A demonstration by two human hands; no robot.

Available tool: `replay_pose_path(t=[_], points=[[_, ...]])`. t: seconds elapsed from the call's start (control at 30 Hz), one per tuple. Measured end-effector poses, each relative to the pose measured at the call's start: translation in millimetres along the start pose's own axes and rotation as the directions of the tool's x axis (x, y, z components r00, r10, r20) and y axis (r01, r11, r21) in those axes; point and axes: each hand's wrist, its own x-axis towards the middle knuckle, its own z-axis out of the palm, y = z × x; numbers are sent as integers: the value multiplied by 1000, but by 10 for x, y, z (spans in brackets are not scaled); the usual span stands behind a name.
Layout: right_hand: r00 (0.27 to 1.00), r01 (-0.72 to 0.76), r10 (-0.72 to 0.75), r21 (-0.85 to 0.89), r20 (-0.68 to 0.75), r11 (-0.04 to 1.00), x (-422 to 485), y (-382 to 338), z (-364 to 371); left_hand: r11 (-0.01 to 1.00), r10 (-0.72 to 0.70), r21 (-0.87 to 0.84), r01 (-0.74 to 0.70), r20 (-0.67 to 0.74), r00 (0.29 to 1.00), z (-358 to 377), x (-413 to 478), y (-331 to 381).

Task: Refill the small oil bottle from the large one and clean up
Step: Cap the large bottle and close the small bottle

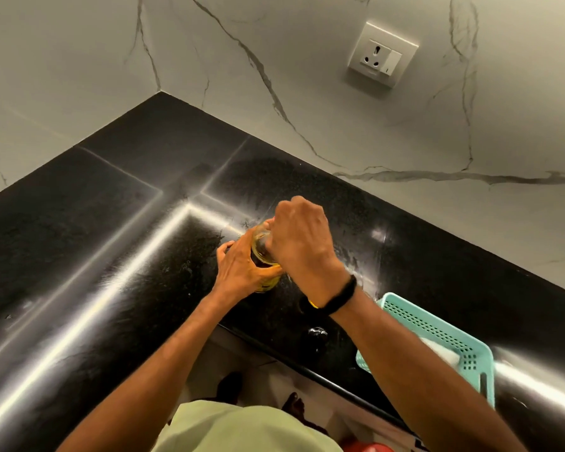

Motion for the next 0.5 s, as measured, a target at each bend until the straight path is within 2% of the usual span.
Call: replay_pose_path(t=[0.2, 0.27, 0.33, 0.43, 0.5], points=[[977, -209, 178, 336, 122, 918, -405, 466, 75, 998, 34, 51, -32, -22, 999, 22, -55, -15], [955, -293, 252, 349, 158, 890, -632, 645, 219, 997, -8, 81, 12, -45, 999, 54, -115, -66], [921, -378, 312, 339, 234, 862, -859, 797, 453, 998, -42, 40, 47, -132, 990, 82, -250, -87], [852, -464, 341, 275, 397, 842, -1123, 911, 911, 996, 65, -33, -81, -338, 939, 131, -536, -80], [817, -494, 344, 254, 462, 831, -1246, 914, 1177, 986, 154, 3, -166, -388, 909, 172, -746, -60]])
